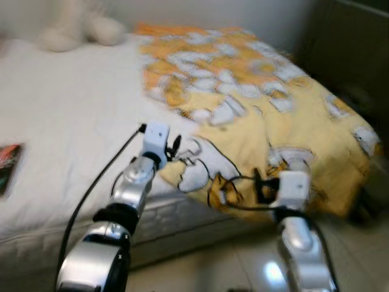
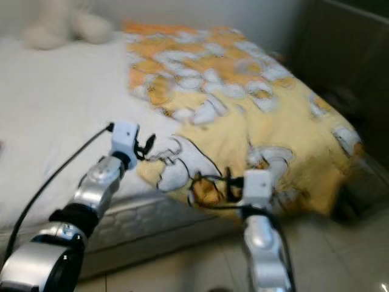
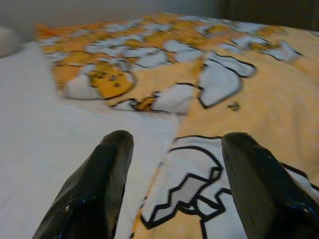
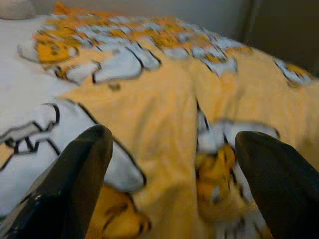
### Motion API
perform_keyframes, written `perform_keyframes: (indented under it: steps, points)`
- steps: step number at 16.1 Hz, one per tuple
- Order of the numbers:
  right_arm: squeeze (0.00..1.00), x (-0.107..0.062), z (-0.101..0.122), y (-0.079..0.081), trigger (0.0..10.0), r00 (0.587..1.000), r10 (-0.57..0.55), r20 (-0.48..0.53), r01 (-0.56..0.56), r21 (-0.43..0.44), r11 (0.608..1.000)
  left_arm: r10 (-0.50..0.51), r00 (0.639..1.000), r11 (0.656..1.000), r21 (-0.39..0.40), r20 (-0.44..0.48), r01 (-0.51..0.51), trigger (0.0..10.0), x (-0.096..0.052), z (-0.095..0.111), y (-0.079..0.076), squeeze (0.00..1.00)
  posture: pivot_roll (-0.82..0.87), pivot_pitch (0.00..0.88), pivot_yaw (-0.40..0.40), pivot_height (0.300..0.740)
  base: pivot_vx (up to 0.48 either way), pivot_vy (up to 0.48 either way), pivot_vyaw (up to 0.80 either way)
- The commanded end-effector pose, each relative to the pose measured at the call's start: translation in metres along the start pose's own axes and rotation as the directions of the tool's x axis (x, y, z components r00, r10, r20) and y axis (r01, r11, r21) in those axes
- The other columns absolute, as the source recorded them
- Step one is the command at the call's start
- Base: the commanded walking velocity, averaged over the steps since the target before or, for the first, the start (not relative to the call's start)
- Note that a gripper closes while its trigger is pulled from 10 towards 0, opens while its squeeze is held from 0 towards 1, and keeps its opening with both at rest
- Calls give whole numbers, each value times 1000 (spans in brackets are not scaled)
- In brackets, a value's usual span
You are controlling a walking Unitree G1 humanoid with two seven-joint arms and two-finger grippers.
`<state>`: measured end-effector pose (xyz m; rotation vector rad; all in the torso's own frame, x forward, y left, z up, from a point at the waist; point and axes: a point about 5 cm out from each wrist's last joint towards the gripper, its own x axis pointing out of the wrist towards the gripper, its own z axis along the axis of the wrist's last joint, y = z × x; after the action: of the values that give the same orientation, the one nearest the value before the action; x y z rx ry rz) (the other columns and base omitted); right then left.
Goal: Clean up the room
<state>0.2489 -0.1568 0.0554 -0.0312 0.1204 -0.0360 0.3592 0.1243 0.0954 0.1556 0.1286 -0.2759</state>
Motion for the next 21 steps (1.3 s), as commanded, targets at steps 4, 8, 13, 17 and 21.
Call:
perform_keyframes:
  steps: [4, 8, 13, 17, 21]
  points:
    - [0, -1, 4, -8, 10000, 999, -26, 30, 26, -2, 1000, -24, 999, 1000, -9, 31, 24, 10000, 2, 6, -11, 0, -60, 0, 7, 740, 0, 120, -153]
    - [0, 0, 5, -9, 10000, 999, -25, 35, 25, -10, 1000, 25, 1000, 999, -37, 4, -25, 10000, 4, 3, -7, 1000, -69, 0, 8, 740, 0, 0, 0]
    - [0, 0, 3, -10, 10000, 1000, -11, 20, 12, -37, 999, 51, 997, 993, -104, -61, -57, 10000, 1, -11, -4, 1000, -76, 0, 4, 740, 244, -72, -156]
    - [0, -1, 3, -8, 10000, 1000, -5, 28, 6, -37, 999, 86, 994, 992, -90, -63, -91, 10000, 2, -9, 1, 0, -76, 0, 4, 740, 480, 0, -195]
    - [0, -2, 1, -7, 10000, 1000, 0, 22, 1, -36, 999, 102, 992, 990, -88, -78, -108, 10000, 1, -11, 5, 0, -74, 0, 6, 740, 467, 0, 0]
